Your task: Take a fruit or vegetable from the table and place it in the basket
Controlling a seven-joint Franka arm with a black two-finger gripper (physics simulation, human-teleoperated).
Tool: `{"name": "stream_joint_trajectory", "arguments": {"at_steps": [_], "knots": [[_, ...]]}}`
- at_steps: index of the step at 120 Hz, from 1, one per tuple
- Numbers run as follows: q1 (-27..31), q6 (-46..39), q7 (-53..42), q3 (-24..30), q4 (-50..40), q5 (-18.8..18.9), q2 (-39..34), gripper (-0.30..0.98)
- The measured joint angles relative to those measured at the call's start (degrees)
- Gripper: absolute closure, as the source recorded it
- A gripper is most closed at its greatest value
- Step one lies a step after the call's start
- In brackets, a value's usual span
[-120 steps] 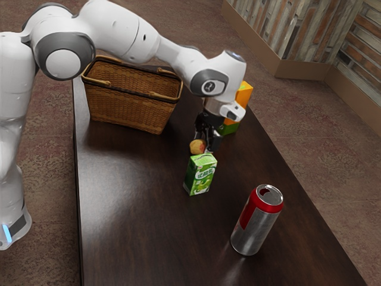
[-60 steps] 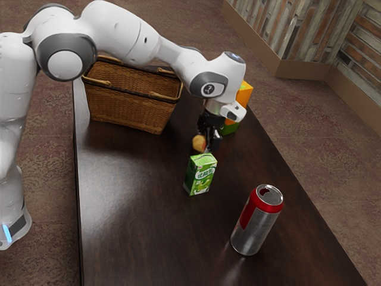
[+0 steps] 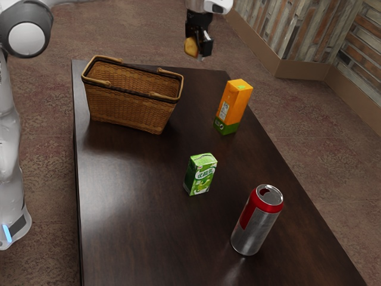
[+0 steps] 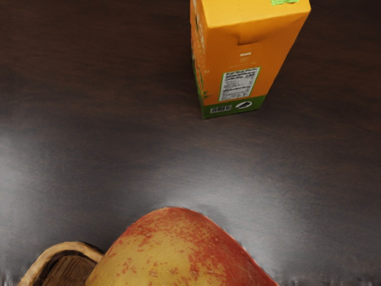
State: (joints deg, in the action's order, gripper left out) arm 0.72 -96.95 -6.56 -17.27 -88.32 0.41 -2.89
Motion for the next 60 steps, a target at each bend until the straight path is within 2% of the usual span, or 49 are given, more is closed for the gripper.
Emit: {"name": "stream_joint_trajectory", "arguments": {"at_steps": [12, 40, 60], "knots": [[5.57, 2.84, -0.09, -2.23, -0.25, 0.19, 0.53, 0.5], [17.81, 5.8, -0.29, -2.63, -0.87, 0.3, 3.65, 0.5], [22.69, 6.64, -0.41, -1.97, -1.64, 0.26, 4.05, 0.49]]}}
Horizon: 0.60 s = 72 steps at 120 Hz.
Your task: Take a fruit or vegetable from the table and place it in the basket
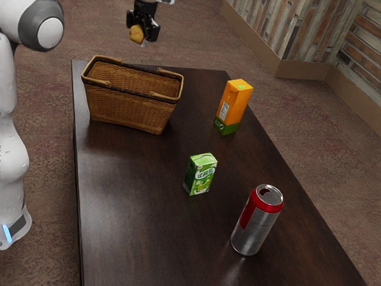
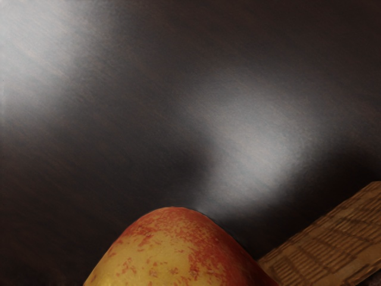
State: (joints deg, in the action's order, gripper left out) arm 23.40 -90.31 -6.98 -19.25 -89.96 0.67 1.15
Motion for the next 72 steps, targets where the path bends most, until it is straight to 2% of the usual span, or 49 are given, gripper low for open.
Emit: {"name": "stream_joint_trajectory", "arguments": {"at_steps": [19, 37, 47, 62, 72], "knots": [[2.92, 0.69, -0.15, 5.05, -2.4, -0.03, -1.58, 0.5], [0.97, 1.25, -0.28, 6.47, -3.67, -0.04, -2.13, 0.5], [-2.62, 1.32, -0.33, 7.38, -6.18, -0.04, -4.59, 0.5], [-15.44, 1.16, -0.36, 8.98, -9.82, -0.03, -7.32, 0.5], [-15.73, 1.07, -0.39, 8.9, -10.53, 0.03, -8.05, 0.5]]}}
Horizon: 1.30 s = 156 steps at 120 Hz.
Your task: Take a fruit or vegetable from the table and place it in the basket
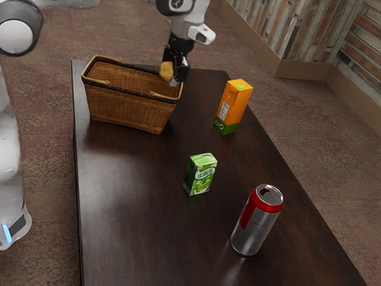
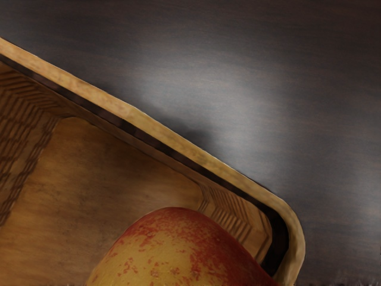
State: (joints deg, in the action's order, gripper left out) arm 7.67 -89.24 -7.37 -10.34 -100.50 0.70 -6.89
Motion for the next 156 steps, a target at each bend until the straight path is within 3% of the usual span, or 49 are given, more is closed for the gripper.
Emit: {"name": "stream_joint_trajectory", "arguments": {"at_steps": [96, 122, 141, 156], "knots": [[7.87, 1.73, -0.68, -1.25, -5.94, 2.28, -7.57, 0.49], [8.41, 2.07, -0.81, -1.19, -5.87, 2.1, -7.77, 0.14], [8.19, 0.86, -0.89, -1.18, -5.53, 1.85, -6.64, 0.04], [6.86, -2.06, -1.33, -0.74, -2.68, -1.3, 3.46, 0.02]]}}
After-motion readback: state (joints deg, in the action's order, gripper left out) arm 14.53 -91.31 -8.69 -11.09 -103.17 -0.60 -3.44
